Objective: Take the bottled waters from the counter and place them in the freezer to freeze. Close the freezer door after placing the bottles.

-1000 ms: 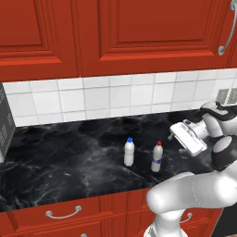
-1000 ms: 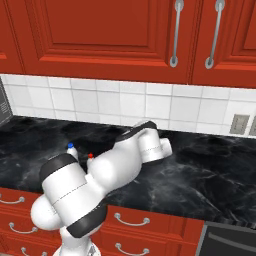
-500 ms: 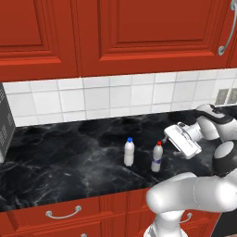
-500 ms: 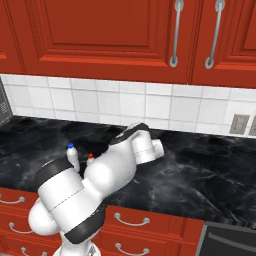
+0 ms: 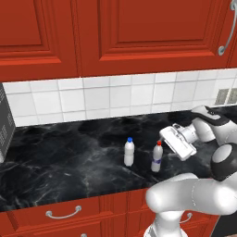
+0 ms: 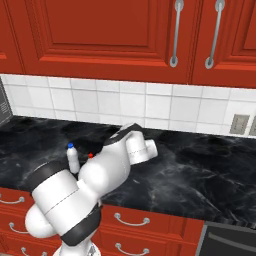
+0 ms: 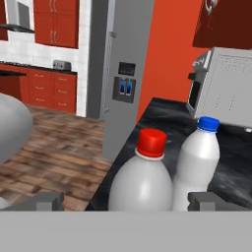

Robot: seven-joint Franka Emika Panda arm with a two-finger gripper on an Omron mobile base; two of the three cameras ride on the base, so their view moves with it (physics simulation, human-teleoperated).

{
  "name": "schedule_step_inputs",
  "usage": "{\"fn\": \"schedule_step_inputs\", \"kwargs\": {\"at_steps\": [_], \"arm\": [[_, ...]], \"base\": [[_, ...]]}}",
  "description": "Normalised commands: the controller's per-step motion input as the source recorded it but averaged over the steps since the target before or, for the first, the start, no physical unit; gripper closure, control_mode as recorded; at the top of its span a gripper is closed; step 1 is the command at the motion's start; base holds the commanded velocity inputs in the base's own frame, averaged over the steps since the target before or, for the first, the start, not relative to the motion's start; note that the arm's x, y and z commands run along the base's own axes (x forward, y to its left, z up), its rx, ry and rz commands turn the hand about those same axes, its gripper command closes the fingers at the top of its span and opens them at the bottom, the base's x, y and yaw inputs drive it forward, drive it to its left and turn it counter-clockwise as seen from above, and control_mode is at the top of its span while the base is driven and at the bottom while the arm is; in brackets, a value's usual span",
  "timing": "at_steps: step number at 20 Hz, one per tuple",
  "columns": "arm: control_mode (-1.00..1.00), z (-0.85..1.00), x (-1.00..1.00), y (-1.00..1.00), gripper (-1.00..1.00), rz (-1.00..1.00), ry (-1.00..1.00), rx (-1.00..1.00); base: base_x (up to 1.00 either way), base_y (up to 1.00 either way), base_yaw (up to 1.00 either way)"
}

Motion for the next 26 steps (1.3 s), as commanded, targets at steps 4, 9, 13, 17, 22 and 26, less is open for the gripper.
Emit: {"fn": "schedule_step_inputs", "kwargs": {"at_steps": [4,9,13,17,22,26], "arm": [[-1.0,-0.03,0.0,0.2,-1.0,0.0,0.0,0.0],[-1.0,-0.02,0.0,0.09,-1.0,0.0,0.0,0.0],[-1.0,-0.02,0.0,0.09,-1.0,0.0,0.03,0.0],[-1.0,-0.08,0.0,0.17,-1.0,0.01,0.07,0.0],[-1.0,-0.04,0.0,0.1,-1.0,0.0,0.04,0.0],[-1.0,-0.04,0.0,0.11,-1.0,0.0,0.04,0.0]], "base": [[0.0,0.0,0.0],[0.0,0.0,0.0],[0.0,0.0,0.0],[0.0,0.0,0.0],[0.0,0.0,0.0],[0.0,0.0,0.0]]}}
